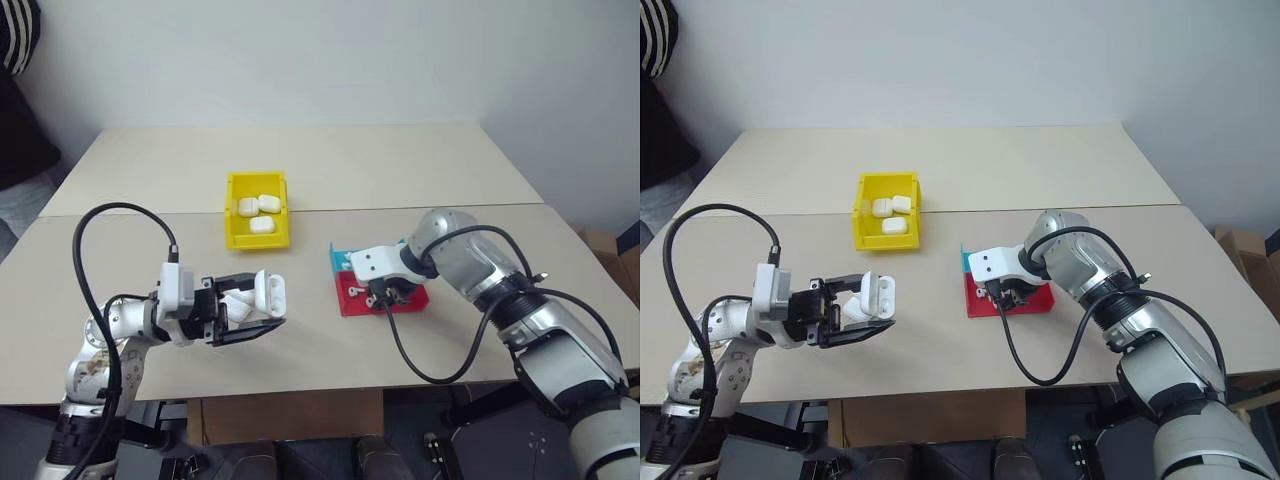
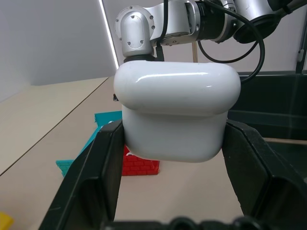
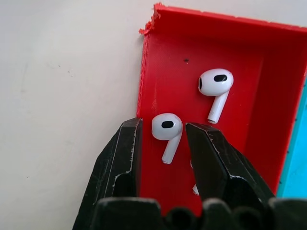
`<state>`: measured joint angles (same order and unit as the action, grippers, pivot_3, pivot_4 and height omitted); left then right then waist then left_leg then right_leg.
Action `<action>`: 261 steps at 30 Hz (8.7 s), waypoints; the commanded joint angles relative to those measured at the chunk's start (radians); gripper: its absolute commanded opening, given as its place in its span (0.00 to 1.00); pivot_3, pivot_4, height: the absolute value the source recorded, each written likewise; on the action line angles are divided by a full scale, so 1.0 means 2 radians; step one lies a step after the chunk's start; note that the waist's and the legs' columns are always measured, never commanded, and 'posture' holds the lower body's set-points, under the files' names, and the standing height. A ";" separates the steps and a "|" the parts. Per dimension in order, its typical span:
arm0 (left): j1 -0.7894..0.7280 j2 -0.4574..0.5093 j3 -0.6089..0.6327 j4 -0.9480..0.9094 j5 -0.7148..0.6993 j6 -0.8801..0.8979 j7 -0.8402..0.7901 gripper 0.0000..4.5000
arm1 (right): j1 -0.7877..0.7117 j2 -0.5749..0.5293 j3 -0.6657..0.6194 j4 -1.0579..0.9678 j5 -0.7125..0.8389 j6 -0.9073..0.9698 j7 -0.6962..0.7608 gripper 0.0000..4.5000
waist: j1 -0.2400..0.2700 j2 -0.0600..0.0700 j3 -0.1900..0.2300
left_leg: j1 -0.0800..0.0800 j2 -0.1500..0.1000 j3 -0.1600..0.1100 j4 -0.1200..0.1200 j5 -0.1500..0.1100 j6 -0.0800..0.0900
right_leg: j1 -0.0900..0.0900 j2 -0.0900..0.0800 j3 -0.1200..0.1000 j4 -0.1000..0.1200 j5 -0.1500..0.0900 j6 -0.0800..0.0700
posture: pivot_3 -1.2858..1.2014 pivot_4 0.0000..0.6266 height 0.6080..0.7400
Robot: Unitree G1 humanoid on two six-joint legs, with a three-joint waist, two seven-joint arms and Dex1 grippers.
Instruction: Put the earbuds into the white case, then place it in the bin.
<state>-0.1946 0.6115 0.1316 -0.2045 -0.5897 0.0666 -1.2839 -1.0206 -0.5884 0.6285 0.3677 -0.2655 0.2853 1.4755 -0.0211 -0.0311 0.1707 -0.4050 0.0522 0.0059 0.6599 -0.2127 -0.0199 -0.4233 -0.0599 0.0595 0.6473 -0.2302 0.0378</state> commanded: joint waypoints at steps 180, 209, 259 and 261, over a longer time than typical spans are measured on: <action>0.047 0.042 0.011 -0.126 -0.045 0.087 0.072 0.62 | -0.163 0.062 -0.080 0.303 0.047 -0.243 -0.089 0.32 | -0.012 0.001 0.001 | 0.000 0.000 0.000 -0.006 0.000 0.000 | -0.002 0.000 0.000 -0.003 0.000 -0.001 | 0.52 0.24 1.00; 0.070 0.040 0.007 -0.154 -0.043 0.088 0.118 0.62 | -0.206 0.163 -0.075 0.471 -0.080 -0.278 -0.216 0.32 | -0.013 0.001 0.001 | 0.000 0.000 0.000 -0.007 0.000 0.000 | -0.002 0.000 0.000 -0.002 -0.001 -0.001 | 0.52 0.24 1.00; 0.073 0.045 0.001 -0.163 -0.037 0.090 0.132 0.62 | -0.171 0.155 -0.072 0.485 -0.115 -0.275 -0.225 0.32 | -0.014 0.001 0.001 | 0.002 0.000 0.000 -0.007 0.000 0.000 | -0.001 0.000 0.000 -0.001 -0.001 -0.001 | 0.52 0.24 1.00; 0.072 0.045 0.001 -0.162 -0.037 0.089 0.132 0.62 | -0.171 0.153 -0.072 0.484 -0.115 -0.277 -0.219 0.32 | -0.015 0.001 0.001 | 0.002 0.000 0.000 -0.007 0.000 0.000 | 0.000 0.000 0.000 -0.001 -0.001 -0.001 | 0.52 0.24 1.00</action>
<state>-0.0391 0.6962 0.1311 -0.4961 -0.6644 0.2472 -1.0226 -1.3692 -0.2708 0.4939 1.3442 -0.4904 -0.2557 1.0197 -0.0501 -0.0284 0.1733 -0.4005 0.0526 0.0061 0.6463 -0.2124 -0.0203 -0.4241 -0.0595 0.0595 0.6449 -0.2314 0.0351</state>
